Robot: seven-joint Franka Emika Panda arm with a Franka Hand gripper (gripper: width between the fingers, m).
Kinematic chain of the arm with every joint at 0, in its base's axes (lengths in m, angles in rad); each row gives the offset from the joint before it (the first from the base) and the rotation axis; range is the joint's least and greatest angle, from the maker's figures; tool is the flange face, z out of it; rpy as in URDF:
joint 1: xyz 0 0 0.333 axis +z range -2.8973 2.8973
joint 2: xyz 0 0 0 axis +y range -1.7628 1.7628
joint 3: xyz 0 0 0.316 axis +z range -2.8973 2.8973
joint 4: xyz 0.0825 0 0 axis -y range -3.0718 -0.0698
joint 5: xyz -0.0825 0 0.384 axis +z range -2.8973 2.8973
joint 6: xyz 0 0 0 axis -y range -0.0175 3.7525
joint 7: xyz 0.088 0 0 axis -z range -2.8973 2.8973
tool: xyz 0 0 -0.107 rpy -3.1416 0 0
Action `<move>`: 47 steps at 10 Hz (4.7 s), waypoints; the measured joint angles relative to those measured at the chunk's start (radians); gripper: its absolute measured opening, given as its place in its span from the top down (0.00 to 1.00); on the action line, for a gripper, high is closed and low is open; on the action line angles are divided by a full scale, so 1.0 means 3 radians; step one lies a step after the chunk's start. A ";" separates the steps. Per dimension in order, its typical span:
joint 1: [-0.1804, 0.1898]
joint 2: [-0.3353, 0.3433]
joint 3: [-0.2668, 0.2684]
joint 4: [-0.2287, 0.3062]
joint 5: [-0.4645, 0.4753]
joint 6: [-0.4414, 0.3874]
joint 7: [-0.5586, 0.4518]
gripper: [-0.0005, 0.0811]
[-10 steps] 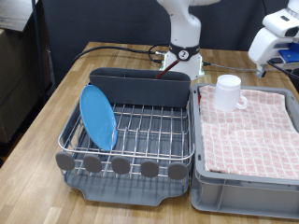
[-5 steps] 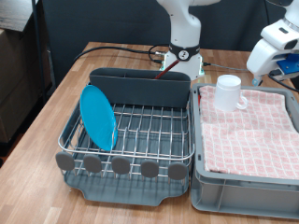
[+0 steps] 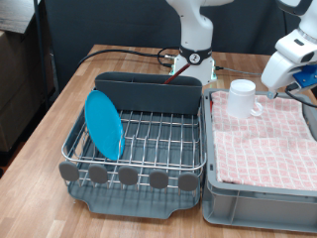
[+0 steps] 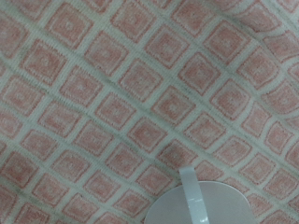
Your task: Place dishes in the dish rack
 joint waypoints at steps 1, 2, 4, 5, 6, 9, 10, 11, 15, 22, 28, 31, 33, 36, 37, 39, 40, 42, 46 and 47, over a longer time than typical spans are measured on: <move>-0.0002 0.0014 -0.0009 -0.0026 0.0002 0.0028 -0.0015 0.01; -0.0003 0.0026 -0.0017 -0.0054 0.0002 0.0051 -0.0049 0.01; -0.0003 0.0028 -0.0038 -0.0140 -0.0003 0.0129 -0.0127 0.01; -0.0003 0.0028 -0.0049 -0.0191 -0.0013 0.0188 -0.0150 0.01; -0.0004 0.0028 -0.0059 -0.0242 -0.0017 0.0249 -0.0187 0.01; -0.0014 0.0024 -0.0120 -0.0390 -0.0034 0.0430 -0.0322 0.01; -0.0016 0.0020 -0.0148 -0.0432 -0.0034 0.0464 -0.0376 0.01; -0.0018 0.0014 -0.0176 -0.0479 -0.0035 0.0508 -0.0422 0.01; -0.0019 -0.0041 -0.0259 -0.0651 -0.0144 0.0691 -0.0474 0.02; -0.0014 -0.0082 -0.0264 -0.0697 -0.0150 0.0717 -0.0474 0.87; -0.0013 -0.0116 -0.0257 -0.0403 -0.0003 0.0430 -0.0416 0.91; -0.0012 -0.0263 -0.0249 -0.0261 0.0021 0.0355 -0.0031 0.91; -0.0015 -0.0416 -0.0247 -0.0170 -0.0080 0.0207 0.0377 0.91; -0.0028 -0.0571 -0.0251 -0.0160 -0.0324 0.0148 0.0738 0.91; -0.0032 -0.0556 -0.0259 -0.0161 -0.0357 0.0185 0.0766 0.91; -0.0074 -0.0548 -0.0370 -0.0172 -0.0294 0.0294 0.0926 0.91; -0.0122 -0.0547 -0.0443 -0.0189 -0.0286 0.0387 0.0964 0.91; -0.0210 -0.0544 -0.0600 -0.0203 -0.0282 0.0536 0.0966 0.91; -0.0350 -0.0506 -0.0905 -0.0141 -0.0284 0.0805 0.0746 0.91; -0.0379 -0.0467 -0.0968 -0.0095 -0.0286 0.0893 0.0705 0.91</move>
